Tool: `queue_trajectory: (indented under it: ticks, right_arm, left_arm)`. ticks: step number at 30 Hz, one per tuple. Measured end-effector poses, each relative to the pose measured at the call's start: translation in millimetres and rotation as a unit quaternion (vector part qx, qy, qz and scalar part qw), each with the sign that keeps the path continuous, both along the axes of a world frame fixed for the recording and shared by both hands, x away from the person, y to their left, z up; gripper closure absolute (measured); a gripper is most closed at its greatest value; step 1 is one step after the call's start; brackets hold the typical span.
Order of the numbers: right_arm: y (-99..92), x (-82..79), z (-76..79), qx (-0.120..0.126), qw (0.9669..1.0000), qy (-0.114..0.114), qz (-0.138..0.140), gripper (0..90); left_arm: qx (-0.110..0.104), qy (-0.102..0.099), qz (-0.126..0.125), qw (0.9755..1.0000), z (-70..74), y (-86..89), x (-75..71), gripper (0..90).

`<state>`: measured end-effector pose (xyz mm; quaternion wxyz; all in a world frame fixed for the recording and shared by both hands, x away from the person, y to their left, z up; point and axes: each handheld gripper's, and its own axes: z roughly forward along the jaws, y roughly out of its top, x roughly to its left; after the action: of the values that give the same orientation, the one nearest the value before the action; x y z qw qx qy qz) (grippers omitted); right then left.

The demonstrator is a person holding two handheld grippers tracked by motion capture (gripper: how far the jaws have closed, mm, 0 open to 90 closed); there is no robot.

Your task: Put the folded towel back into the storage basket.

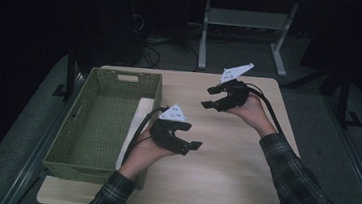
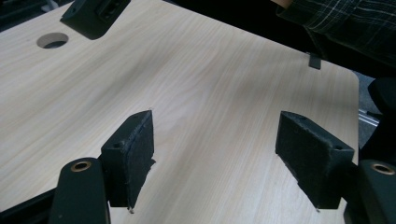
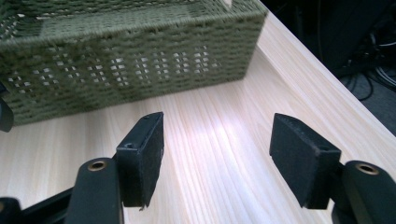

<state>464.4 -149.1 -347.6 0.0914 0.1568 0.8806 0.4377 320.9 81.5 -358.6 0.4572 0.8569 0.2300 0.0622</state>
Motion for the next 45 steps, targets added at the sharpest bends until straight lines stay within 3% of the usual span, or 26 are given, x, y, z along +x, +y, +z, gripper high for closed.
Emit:
queue_trajectory:
  ticks: [3, 8, 13, 20, 23, 24, 31, 35, 40, 45]
  right_arm:
    - [-8.1, -3.6, -5.5, 0.002, 1.0, 0.001, -0.009, 33.2]
    - [-29.0, -16.3, -22.2, 0.003, 0.9997, 0.004, -0.025, 31.3]
    - [-40.9, -26.3, -38.8, 0.0, 0.9993, 0.014, -0.036, 30.0]
    - [-52.9, -38.7, -60.7, -0.008, 0.9976, 0.03, -0.062, 27.6]
    - [-56.5, -42.7, -68.0, -0.011, 0.9969, 0.029, -0.072, 27.6]
    - [-59.2, -45.4, -74.6, -0.02, 0.9958, 0.034, -0.083, 26.6]
    - [-70.6, -55.9, -90.9, -0.03, 0.9927, 0.036, -0.111, 24.0]
    - [-79.1, -62.6, -98.3, -0.024, 0.9914, 0.041, -0.122, 23.0]
    - [-86.0, -70.2, -105.5, -0.018, 0.9902, 0.044, -0.131, 21.8]
    - [-87.9, -76.2, -115.6, -0.035, 0.9885, 0.048, -0.139, 20.1]
  left_arm:
    - [0.004, 0.002, 0.003, 1.0, -6.1, -6.1, -2.8, 27.4]
    - [0.027, 0.001, 0.008, 0.9996, -23.9, -19.7, -8.9, 26.9]
    - [0.024, 0.001, 0.014, 0.9996, -35.2, -27.4, -12.8, 25.7]
    - [0.033, 0.012, -0.003, 0.9994, -62.3, -40.8, -16.8, 22.6]
    - [0.043, 0.008, -0.008, 0.999, -69.5, -43.6, -17.4, 18.3]
    - [0.043, 0.011, -0.004, 0.999, -78.9, -45.9, -18.7, 17.4]
    - [0.057, 0.013, -0.001, 0.9983, -91.6, -47.9, -20.3, 15.3]
    - [0.076, 0.004, -0.002, 0.9971, -98.2, -48.9, -20.9, 15.0]
    - [0.084, 0.008, 0.001, 0.9964, -105.2, -50.3, -20.9, 15.0]
    - [0.104, 0.005, 0.0, 0.9946, -112.1, -53.8, -21.2, 15.0]
